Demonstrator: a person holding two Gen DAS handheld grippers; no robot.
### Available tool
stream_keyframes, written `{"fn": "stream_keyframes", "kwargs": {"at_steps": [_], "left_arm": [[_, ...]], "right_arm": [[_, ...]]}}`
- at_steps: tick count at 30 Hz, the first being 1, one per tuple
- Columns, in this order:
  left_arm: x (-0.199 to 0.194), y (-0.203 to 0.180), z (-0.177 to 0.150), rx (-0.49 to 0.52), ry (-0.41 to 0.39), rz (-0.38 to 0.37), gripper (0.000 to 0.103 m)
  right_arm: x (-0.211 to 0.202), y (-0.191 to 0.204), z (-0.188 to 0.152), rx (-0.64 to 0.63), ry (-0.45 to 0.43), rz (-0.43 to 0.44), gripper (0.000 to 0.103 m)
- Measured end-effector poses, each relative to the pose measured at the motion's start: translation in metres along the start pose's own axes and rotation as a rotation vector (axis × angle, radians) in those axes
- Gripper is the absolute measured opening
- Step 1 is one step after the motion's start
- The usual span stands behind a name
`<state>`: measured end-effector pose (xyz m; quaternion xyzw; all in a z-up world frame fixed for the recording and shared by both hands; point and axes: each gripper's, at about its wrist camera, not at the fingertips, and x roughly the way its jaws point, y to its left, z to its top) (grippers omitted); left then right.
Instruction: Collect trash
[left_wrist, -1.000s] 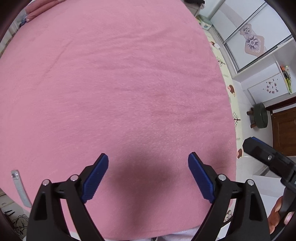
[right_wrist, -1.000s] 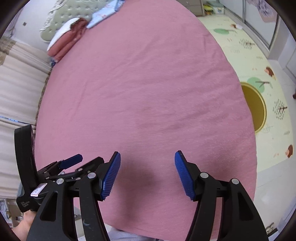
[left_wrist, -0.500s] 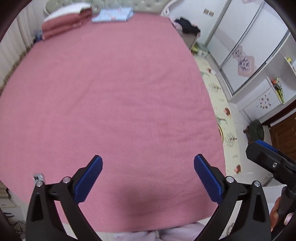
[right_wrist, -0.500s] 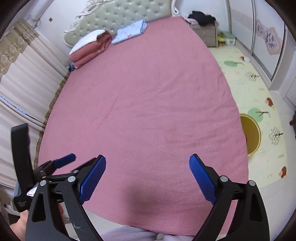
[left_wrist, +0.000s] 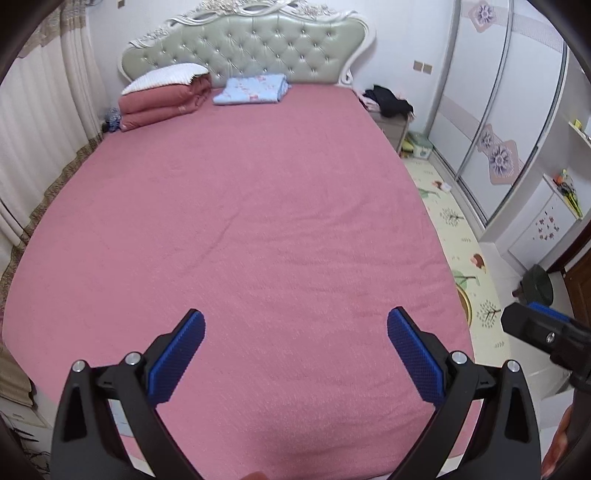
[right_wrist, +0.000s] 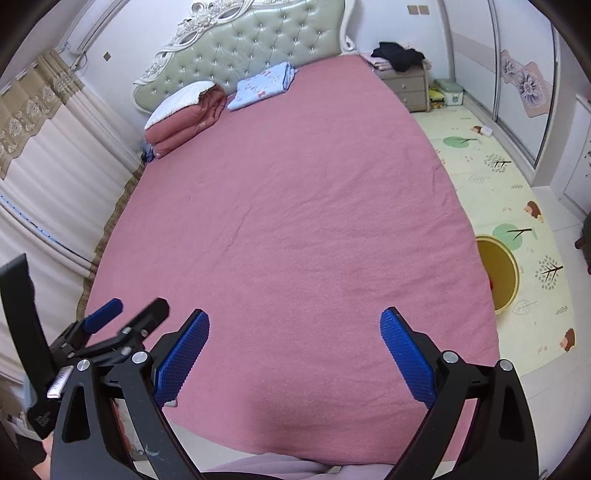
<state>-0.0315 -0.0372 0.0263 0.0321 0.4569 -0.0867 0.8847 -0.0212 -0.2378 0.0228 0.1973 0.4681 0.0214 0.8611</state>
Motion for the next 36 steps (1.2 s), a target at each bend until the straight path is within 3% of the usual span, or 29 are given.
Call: {"fn": "stream_keyframes", "kwargs": {"at_steps": [8, 25, 36], "left_arm": [[-0.011, -0.001, 0.003, -0.043, -0.042, -0.061, 0.099], [-0.018, 0.009, 0.004, -0.055, -0.057, -0.006, 0.099], [-0.009, 0.014, -0.001, -0.064, -0.028, 0.019, 0.099]], "right_arm": [[-0.013, 0.012, -0.004, -0.035, -0.062, -0.033, 0.091], [-0.013, 0.020, -0.008, -0.060, -0.066, -0.024, 0.091], [-0.011, 0.019, -0.010, -0.045, -0.057, -0.020, 0.091]]}}
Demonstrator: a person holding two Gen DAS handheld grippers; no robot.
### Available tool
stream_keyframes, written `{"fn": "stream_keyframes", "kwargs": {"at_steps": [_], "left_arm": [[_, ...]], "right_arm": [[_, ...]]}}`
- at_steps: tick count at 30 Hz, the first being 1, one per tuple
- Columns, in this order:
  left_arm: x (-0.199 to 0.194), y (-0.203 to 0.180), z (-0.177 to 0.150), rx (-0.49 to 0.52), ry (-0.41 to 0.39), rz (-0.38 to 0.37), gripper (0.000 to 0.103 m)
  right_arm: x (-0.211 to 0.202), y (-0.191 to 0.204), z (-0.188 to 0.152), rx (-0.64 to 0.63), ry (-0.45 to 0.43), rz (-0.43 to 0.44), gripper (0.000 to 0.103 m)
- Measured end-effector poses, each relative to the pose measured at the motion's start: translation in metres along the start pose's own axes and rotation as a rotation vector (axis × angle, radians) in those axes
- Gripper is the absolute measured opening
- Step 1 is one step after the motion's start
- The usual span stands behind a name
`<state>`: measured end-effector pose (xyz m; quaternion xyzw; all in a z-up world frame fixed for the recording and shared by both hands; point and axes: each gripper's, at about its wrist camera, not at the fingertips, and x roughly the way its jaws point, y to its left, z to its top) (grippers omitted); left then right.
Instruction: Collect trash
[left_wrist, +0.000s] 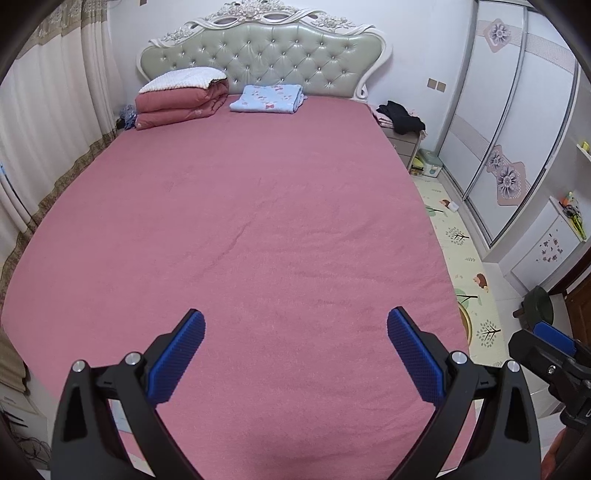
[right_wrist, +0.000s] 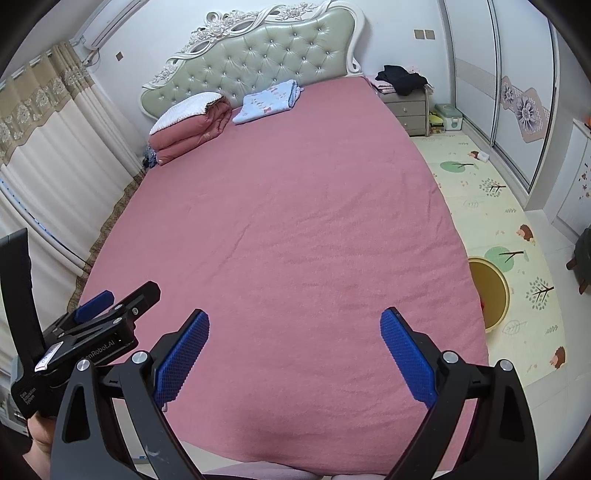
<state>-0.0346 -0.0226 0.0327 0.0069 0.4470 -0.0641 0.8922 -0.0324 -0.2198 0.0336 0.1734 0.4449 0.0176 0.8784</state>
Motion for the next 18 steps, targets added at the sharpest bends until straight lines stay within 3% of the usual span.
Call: {"fn": "stream_keyframes", "kwargs": {"at_steps": [18], "left_arm": [[0.0037, 0.0042, 0.0095, -0.013, 0.027, -0.031, 0.099]], "right_arm": [[0.0005, -0.0053, 0.0015, 0.027, 0.005, -0.006, 0.091]]}}
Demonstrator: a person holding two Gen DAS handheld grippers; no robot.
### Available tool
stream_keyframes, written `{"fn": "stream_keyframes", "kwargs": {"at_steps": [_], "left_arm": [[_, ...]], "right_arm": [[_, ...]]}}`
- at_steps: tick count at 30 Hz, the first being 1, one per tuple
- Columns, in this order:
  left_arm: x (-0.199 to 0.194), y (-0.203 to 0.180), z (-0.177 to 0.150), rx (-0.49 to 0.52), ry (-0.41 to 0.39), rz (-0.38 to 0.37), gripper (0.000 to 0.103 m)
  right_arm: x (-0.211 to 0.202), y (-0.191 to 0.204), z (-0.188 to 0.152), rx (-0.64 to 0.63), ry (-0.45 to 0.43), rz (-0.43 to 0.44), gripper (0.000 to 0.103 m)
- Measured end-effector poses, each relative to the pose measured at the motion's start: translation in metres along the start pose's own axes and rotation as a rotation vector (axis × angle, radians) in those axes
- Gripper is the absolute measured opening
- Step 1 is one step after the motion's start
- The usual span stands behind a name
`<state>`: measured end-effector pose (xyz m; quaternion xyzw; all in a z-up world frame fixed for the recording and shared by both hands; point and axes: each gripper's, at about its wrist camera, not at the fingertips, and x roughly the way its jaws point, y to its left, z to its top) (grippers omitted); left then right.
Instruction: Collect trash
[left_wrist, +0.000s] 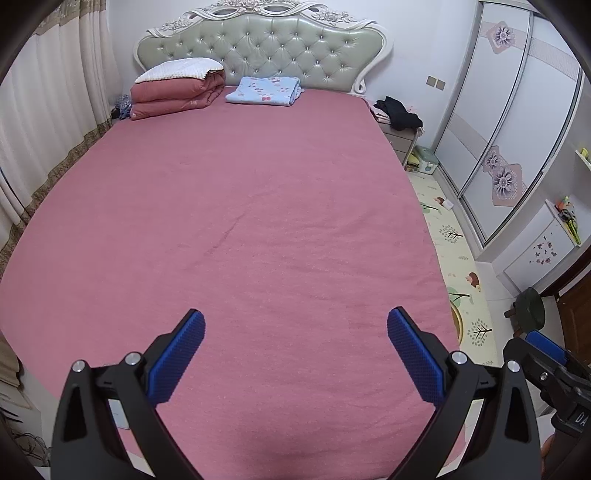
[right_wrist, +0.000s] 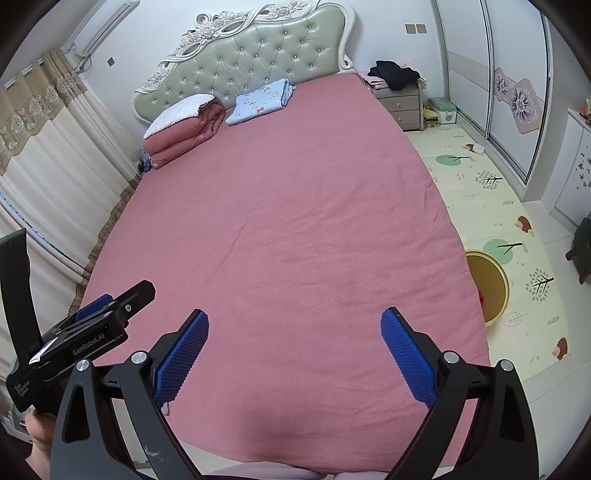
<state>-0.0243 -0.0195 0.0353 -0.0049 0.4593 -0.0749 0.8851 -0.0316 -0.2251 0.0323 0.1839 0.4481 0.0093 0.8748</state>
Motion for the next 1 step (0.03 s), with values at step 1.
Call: {"fn": "stream_keyframes", "kwargs": {"at_steps": [1], "left_arm": [[-0.0003, -0.0001, 0.0007, -0.001, -0.001, -0.001, 0.099]], "right_arm": [[-0.0007, -0.0010, -0.0003, 0.000, -0.001, -0.001, 0.091]]}}
